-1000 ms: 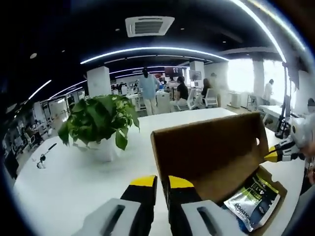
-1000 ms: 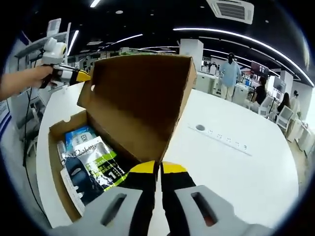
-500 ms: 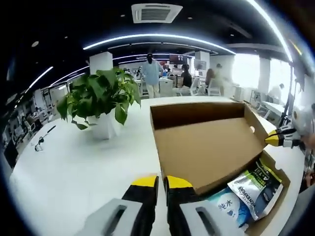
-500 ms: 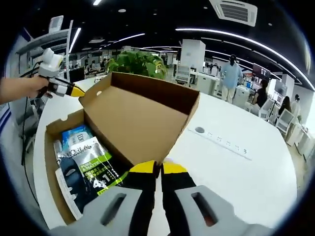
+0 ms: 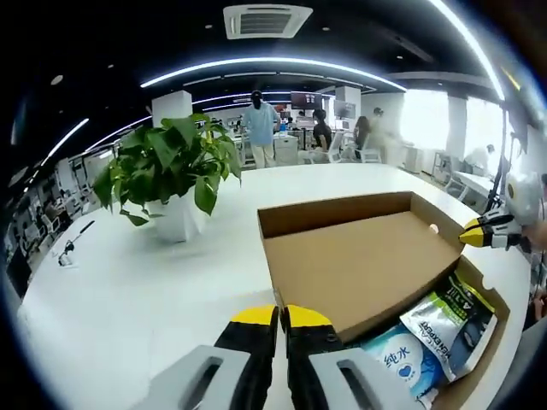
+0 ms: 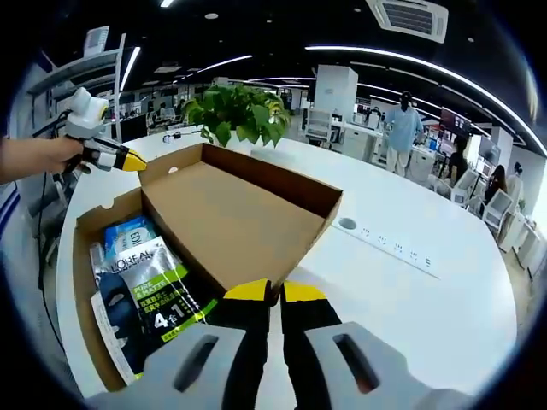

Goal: Operate the shoe box by opening the lid, removing the specified soft item, and placing it in the target area until the item is outside and the box remains undamaged.

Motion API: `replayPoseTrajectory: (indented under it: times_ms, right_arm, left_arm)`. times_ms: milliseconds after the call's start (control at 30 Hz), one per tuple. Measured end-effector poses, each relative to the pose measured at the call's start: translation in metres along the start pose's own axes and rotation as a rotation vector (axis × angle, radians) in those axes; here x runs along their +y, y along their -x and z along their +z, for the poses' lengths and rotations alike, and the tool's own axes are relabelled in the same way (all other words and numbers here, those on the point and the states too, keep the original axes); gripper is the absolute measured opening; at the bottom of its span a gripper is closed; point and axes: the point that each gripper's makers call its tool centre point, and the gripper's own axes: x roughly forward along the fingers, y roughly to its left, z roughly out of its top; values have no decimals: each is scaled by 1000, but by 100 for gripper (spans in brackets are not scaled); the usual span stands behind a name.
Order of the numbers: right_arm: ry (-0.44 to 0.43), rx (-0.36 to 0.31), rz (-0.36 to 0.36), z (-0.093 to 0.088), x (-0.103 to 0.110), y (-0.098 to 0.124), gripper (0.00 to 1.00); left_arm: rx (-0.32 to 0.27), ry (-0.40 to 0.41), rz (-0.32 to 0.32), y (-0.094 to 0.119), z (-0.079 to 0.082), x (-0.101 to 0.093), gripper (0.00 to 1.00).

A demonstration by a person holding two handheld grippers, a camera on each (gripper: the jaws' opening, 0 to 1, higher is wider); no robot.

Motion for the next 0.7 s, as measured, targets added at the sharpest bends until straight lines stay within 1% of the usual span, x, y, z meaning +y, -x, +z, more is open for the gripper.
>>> replayPoseTrajectory:
  times_ms: [367,700]
  right_arm:
    - [-19,17,-11,-3,-3,-5,3]
    - [-46,40,-17,-6,-6,-9,3]
  left_arm:
    - [18,-21,8,-10,-2,1,2]
    - [33,-16,11,-17,-4,3,2]
